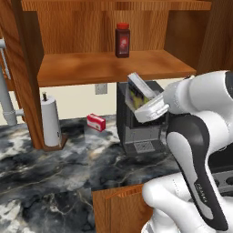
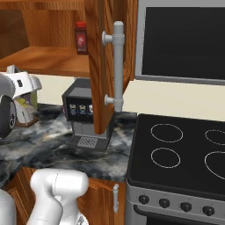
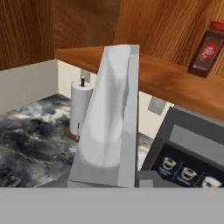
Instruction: Pick the cereal and honey bottle from the counter and place them in the cabinets closest to them.
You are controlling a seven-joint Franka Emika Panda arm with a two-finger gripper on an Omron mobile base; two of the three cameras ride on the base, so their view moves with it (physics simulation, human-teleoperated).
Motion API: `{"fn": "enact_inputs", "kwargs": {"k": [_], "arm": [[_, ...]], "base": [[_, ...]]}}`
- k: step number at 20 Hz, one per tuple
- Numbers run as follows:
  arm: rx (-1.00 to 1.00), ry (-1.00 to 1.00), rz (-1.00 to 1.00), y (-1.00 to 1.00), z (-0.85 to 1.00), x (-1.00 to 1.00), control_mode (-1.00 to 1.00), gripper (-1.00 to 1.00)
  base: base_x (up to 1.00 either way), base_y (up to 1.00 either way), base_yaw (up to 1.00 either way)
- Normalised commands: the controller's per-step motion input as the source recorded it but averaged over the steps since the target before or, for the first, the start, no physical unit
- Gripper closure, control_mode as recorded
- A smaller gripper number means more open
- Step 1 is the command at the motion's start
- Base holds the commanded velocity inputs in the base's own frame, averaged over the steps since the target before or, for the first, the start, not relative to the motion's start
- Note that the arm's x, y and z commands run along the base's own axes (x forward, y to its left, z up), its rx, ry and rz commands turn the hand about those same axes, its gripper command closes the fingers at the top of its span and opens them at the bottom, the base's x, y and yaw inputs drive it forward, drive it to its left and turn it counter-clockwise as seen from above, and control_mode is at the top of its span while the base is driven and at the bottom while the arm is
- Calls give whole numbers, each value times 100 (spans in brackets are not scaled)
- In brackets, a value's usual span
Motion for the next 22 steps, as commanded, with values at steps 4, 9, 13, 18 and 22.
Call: {"fn": "enact_inputs", "kwargs": {"k": [4, 9, 13, 18, 22], "arm": [[3, -11, -5, -8, 81, -37, -100, 100], [3, -14, -1, 0, 72, -17, -100, 100], [0, -5, 0, 0, 9, -1, -100, 100], [7, 1, -10, -7, 3, 0, -100, 100], [14, 1, -20, -18, 2, 0, -100, 100]], "base": [[0, 0, 0], [0, 0, 0], [0, 0, 0], [0, 0, 0], [0, 0, 0]]}}
